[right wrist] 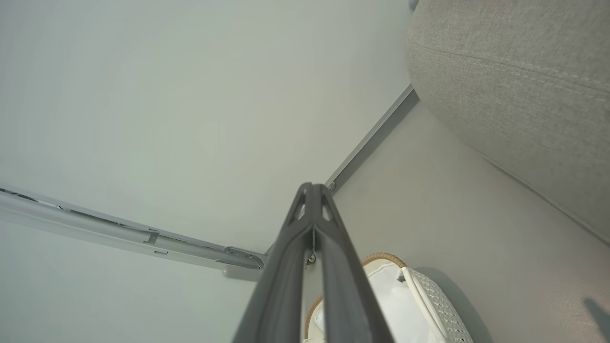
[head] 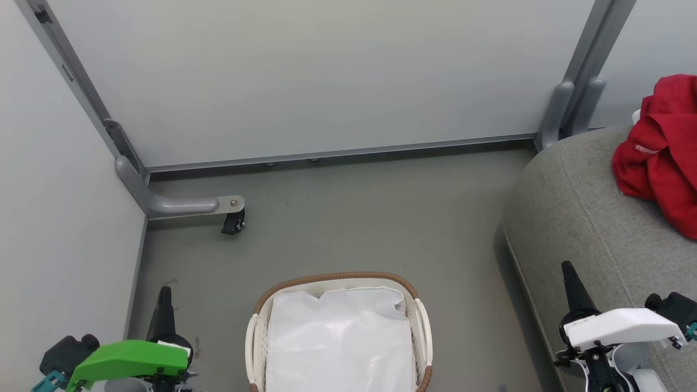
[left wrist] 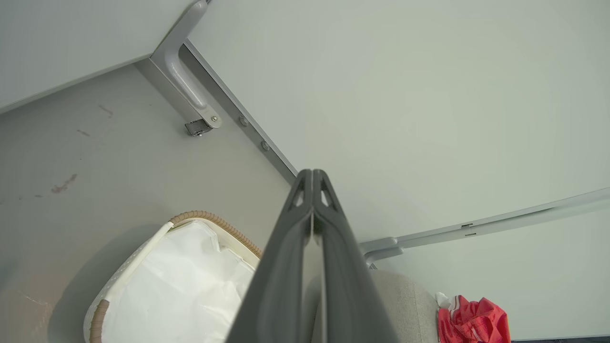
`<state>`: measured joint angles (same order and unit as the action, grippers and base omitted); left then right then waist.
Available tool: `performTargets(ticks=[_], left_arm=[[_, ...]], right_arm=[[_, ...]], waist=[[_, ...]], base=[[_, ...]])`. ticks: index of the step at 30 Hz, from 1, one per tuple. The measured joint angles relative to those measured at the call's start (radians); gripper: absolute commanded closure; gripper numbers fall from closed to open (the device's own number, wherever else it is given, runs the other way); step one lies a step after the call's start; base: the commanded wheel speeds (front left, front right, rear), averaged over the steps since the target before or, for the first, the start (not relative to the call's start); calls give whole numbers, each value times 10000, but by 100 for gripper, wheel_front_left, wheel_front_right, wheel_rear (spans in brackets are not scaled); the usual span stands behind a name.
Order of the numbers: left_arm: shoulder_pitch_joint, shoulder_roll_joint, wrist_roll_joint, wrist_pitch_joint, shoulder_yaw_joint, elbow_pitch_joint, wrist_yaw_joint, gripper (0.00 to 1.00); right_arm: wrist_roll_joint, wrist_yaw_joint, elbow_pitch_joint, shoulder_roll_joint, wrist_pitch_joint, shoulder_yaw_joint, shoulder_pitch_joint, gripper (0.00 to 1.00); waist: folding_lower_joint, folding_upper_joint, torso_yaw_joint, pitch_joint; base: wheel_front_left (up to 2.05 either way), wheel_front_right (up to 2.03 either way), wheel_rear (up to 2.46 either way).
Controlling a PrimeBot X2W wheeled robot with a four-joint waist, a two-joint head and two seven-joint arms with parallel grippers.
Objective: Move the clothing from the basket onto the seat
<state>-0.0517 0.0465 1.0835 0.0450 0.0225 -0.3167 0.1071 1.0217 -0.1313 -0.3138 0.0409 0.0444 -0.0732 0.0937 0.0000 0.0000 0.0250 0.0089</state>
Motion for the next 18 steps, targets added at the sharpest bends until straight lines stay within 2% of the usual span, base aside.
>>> performTargets(ticks=[18], left_arm=[[-142,0,1626,-477,276,217,73,100]], right_arm=[[1797,0,198,17,-479,-121,11,100]], waist=[[0,0,-62,-15]], base=[[0,0,0]])
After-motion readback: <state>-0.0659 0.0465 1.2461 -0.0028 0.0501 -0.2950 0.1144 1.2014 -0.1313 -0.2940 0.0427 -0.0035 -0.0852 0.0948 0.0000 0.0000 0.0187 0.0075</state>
